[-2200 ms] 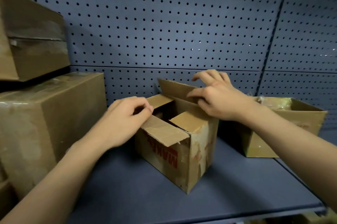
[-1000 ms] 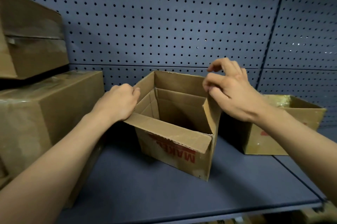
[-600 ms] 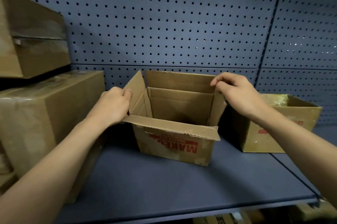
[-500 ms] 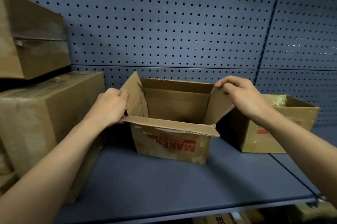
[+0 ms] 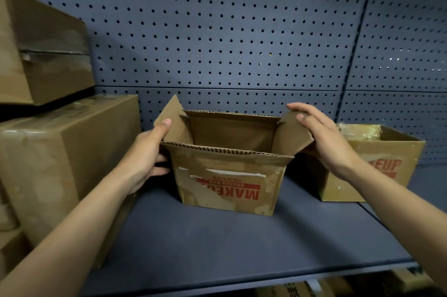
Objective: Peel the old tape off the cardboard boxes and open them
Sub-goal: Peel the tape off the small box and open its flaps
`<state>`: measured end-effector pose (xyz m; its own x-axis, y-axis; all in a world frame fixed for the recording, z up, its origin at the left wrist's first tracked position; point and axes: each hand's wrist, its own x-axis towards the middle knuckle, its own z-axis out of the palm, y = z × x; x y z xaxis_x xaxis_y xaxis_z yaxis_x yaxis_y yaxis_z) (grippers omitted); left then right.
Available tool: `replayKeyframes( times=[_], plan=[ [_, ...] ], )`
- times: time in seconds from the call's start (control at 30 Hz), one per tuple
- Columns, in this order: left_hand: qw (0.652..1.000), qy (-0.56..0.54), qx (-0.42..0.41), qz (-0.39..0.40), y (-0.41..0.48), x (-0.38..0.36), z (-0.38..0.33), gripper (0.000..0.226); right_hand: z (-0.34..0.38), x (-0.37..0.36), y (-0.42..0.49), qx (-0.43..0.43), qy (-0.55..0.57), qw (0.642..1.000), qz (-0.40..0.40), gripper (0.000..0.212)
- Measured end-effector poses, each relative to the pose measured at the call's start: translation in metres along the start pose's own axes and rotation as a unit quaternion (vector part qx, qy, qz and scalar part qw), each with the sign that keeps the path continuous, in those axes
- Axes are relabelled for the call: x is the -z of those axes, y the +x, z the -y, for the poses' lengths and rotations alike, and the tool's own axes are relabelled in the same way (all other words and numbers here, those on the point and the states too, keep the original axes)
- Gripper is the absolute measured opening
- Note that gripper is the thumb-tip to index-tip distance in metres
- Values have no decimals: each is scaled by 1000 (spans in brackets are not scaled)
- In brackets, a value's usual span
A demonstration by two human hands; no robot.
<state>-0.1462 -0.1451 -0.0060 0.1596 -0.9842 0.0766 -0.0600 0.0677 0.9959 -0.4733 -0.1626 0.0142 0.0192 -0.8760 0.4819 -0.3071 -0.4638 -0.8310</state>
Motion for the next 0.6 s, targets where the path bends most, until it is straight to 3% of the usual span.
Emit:
replayKeyframes(
  times=[0.13,0.3,0.43,0.5,0.6],
  plan=[
    [1000,-9,-14,-12,6,-3,3,53,-6,2,1,1,11,1000,4,35],
    [998,-45,-22,43,5,-8,8,54,-6,-7,-10,17,5,997,69,61],
    [992,-71,-22,99,2,-3,25,88,-24,-15,-25,0,39,993,107,67],
    [990,-74,-20,117,0,-3,34,94,-35,-15,-30,-28,63,990,121,86],
    [988,-41,-21,144,-6,-6,48,98,-45,-19,-45,-32,15,976,214,123]
  ],
)
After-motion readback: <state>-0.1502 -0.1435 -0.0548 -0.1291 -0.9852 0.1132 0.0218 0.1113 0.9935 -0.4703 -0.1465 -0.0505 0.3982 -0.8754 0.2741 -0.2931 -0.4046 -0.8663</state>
